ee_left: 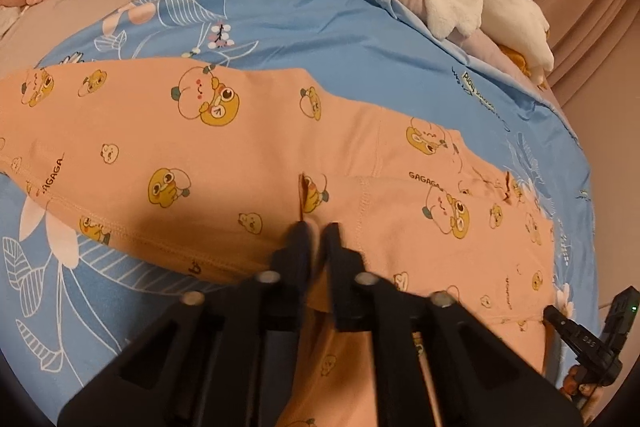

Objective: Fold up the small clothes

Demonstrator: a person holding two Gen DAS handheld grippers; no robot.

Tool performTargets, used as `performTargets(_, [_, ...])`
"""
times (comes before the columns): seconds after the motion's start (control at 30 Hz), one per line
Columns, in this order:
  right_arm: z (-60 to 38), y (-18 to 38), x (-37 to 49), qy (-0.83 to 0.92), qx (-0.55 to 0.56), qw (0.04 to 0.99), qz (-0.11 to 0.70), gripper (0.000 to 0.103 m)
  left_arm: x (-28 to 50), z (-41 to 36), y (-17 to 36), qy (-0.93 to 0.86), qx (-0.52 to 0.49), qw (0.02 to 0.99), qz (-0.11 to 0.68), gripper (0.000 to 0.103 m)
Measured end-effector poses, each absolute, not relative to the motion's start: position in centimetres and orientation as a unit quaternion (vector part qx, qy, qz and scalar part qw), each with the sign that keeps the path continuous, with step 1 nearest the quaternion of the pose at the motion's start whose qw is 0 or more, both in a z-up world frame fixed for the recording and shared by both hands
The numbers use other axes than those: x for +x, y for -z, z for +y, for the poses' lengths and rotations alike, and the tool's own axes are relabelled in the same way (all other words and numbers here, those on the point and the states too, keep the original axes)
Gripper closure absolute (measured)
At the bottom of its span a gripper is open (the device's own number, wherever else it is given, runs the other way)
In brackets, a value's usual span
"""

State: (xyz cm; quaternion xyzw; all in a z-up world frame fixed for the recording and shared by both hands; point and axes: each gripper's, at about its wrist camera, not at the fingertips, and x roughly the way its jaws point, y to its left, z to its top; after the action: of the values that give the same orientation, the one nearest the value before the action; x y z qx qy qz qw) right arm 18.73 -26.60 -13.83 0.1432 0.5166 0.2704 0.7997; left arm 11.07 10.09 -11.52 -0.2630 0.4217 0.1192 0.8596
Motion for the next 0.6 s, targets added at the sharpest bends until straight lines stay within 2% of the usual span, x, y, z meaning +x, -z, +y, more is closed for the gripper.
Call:
performTargets(0.5, [-26.4, 13.7, 18.8, -0.264, 0.133, 0.805, 0.514, 0.094, 10.9, 11.2, 8.1, -0.136, -0.268, 0.882, 0.363, 0.102])
performTargets(0.6, [-26.3, 13.7, 18.8, -0.264, 0.132, 0.806, 0.514, 0.094, 11.0, 11.8, 8.1, -0.118, -0.283, 0.876, 0.372, 0.102])
